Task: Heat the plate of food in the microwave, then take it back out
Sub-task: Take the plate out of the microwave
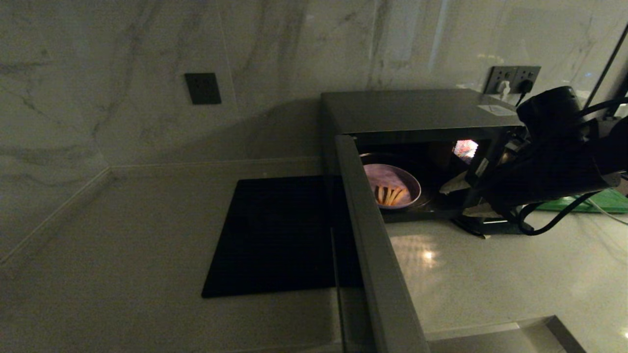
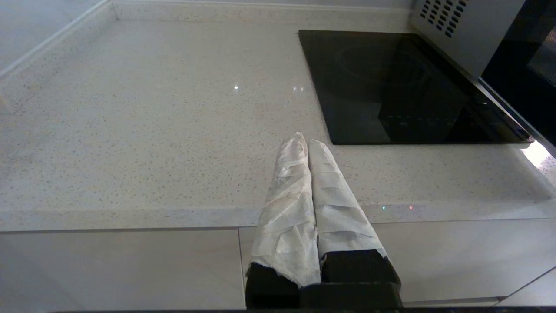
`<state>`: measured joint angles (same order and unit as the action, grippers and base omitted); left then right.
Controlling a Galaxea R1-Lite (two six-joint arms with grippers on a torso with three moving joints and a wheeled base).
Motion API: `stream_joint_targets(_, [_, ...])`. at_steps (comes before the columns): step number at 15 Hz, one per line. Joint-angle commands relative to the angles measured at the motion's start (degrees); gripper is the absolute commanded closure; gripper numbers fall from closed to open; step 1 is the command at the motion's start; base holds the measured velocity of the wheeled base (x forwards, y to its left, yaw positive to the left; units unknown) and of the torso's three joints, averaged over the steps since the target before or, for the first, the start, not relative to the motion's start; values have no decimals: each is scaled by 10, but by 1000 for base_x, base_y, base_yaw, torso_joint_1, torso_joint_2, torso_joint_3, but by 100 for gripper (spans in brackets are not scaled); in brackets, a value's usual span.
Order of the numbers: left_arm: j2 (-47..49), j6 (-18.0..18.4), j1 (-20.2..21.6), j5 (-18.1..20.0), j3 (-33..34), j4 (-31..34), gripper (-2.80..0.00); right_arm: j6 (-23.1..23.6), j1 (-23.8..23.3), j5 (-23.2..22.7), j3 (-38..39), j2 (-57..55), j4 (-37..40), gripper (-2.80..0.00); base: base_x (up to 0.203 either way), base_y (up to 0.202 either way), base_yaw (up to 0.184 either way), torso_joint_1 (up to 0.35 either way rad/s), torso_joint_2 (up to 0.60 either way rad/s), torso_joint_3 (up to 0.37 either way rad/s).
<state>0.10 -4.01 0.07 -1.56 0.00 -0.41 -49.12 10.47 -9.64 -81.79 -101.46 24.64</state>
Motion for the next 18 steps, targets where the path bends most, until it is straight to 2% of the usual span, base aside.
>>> stream_joint_targets(1, [0, 0, 0, -1, 0, 0, 0, -23, 4, 8, -12, -38, 1, -280, 0, 0, 0, 0, 0, 0])
stream_joint_targets(4, [0, 0, 0, -1, 0, 0, 0, -73, 29, 93, -42, -93, 1, -280, 0, 0, 0, 0, 0, 0])
stream_joint_targets(6, [0, 0, 0, -1, 0, 0, 0, -111, 37, 128, -73, -131, 1, -280, 0, 0, 0, 0, 0, 0])
stream_joint_targets(10, [0, 0, 0, -1, 0, 0, 0, -166, 39, 151, -113, -183, 1, -280, 0, 0, 0, 0, 0, 0])
stream_joint_targets(13, [0, 0, 0, 0, 0, 0, 0, -176, 40, 152, -142, -209, 1, -280, 0, 0, 0, 0, 0, 0])
stream_joint_targets(16, [0, 0, 0, 0, 0, 0, 0, -181, 54, 185, -156, -229, 1, -280, 0, 0, 0, 0, 0, 0])
stream_joint_targets(18, [0, 0, 0, -1, 0, 0, 0, -180, 58, 189, -165, -240, 0, -280, 0, 0, 0, 0, 0, 0])
